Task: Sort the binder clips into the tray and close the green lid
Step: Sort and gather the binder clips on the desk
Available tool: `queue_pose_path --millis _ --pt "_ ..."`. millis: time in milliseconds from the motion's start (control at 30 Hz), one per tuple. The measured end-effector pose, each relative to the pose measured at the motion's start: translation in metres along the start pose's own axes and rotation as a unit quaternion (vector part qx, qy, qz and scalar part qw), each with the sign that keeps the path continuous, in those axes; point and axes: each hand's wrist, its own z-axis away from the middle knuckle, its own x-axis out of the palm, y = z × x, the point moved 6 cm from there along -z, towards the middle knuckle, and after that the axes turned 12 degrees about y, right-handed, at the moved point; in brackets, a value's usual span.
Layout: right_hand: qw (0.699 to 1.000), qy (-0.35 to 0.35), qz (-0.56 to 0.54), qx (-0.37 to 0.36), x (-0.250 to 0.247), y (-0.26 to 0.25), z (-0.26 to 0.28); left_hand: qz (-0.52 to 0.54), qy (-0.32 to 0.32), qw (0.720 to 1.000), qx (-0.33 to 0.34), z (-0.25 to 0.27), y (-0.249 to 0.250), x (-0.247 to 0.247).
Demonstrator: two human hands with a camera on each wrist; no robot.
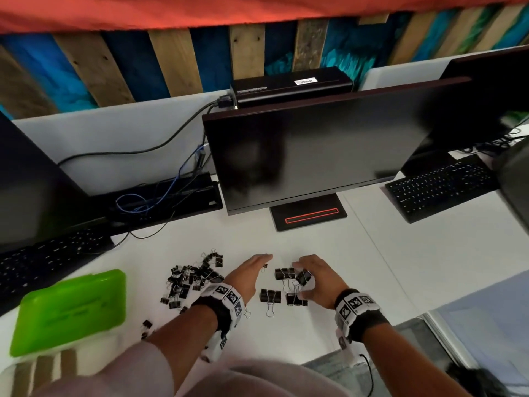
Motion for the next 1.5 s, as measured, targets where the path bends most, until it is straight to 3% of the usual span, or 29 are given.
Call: queue_pose_path --millis 167,267,333,500,600,700,800,867,967,1033,1100,1200,1400,1500 --pt "0.986 -0.022 0.148 -0.071 0.021 -0.031 0.002 -0.094 -0.049 0.994 0.029 -0.003 -0.015 0.014" --pt "0.977 -0.022 0.195 -0.077 0.035 -0.041 0.004 -0.138 -0.007 0.989 0.054 0.002 -0.022 0.011" --pt "0.972 -0.009 0.218 -0.085 0.041 -0.046 0.006 -0.159 0.014 0.985 0.072 0.009 -0.025 0.005" --pt "0.966 0.048 0.235 -0.095 0.045 -0.052 -0.002 -0.234 -0.039 0.968 0.082 0.026 -0.048 -0.004" --pt "0.966 0.056 0.238 -0.082 0.039 -0.049 -0.013 -0.246 -0.052 0.965 0.071 0.037 -0.063 -0.016" --pt "0.960 0.106 0.245 -0.080 0.031 -0.053 -0.020 -0.222 -0.036 0.973 0.050 0.045 -0.076 -0.029" --pt "0.949 0.115 0.222 -0.190 0.042 -0.079 -0.015 -0.168 0.018 0.984 0.062 0.053 -0.078 -0.045" --pt "0.935 0.062 0.233 -0.259 0.059 -0.092 -0.009 -0.136 0.079 0.987 0.043 0.058 -0.081 -0.061" --pt "0.928 0.023 0.262 -0.265 0.072 -0.091 -0.011 -0.122 0.154 0.979 -0.049 0.067 -0.105 -0.082" --pt "0.938 0.017 0.258 -0.231 0.069 -0.086 -0.020 -0.110 0.154 0.973 -0.131 0.076 -0.127 -0.085" --pt "0.947 0.004 0.264 -0.182 0.062 -0.081 -0.028 -0.095 0.116 0.973 -0.176 0.082 -0.142 -0.080" --pt "0.943 -0.016 0.292 -0.158 0.060 -0.088 -0.036 -0.069 0.079 0.980 -0.171 0.089 -0.148 -0.073" --pt "0.937 -0.058 0.220 -0.264 0.096 -0.168 -0.039 -0.067 0.139 0.976 -0.154 0.101 -0.146 -0.083" --pt "0.928 -0.078 0.218 -0.293 0.118 -0.202 -0.047 -0.083 0.132 0.966 -0.207 0.113 -0.156 -0.085"
